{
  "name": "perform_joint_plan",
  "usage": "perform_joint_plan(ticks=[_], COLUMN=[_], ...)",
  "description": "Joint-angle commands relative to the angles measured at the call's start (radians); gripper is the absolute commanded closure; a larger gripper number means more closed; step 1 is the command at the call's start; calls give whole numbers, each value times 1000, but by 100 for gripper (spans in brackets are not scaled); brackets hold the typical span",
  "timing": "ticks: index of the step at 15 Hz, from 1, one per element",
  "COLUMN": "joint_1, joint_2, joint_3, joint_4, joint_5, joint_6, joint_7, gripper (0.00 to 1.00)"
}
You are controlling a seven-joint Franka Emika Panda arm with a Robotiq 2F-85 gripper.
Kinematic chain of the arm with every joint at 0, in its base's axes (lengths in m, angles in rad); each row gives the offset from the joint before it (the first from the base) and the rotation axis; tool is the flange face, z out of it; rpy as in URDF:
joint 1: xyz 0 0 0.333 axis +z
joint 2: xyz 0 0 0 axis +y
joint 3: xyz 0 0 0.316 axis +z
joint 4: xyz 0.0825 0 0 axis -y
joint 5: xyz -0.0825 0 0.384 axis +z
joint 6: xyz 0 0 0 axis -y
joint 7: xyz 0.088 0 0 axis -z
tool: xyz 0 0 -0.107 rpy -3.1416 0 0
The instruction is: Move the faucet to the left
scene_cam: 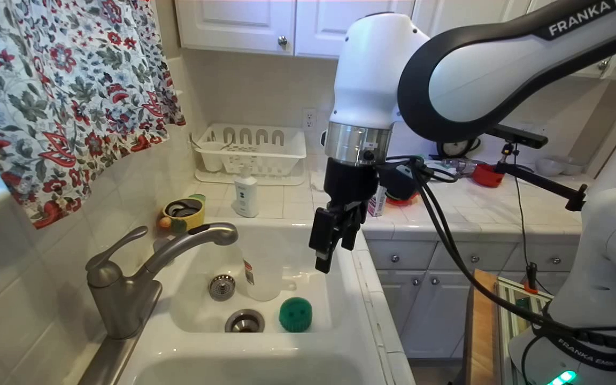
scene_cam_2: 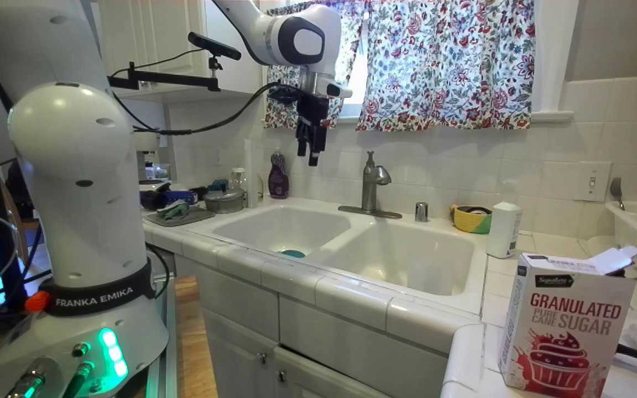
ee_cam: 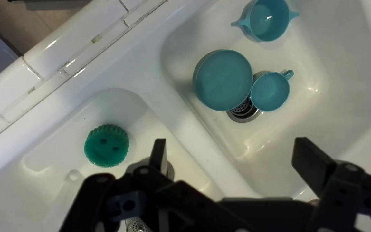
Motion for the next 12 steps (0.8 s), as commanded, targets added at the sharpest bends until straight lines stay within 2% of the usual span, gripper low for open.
perform_joint_plan(ticks=[1, 5, 7, 12], joint_1=[1, 1, -1, -15], joint_2=[22, 148, 213, 393], joint_3=[-5, -25, -24, -55], joint_4=[18, 157, 241, 492], joint_5=[-2, 13, -19, -114], joint_6=[8, -12, 12, 30], joint_7=[-10, -87, -107, -19], gripper=[0, 0, 0, 0])
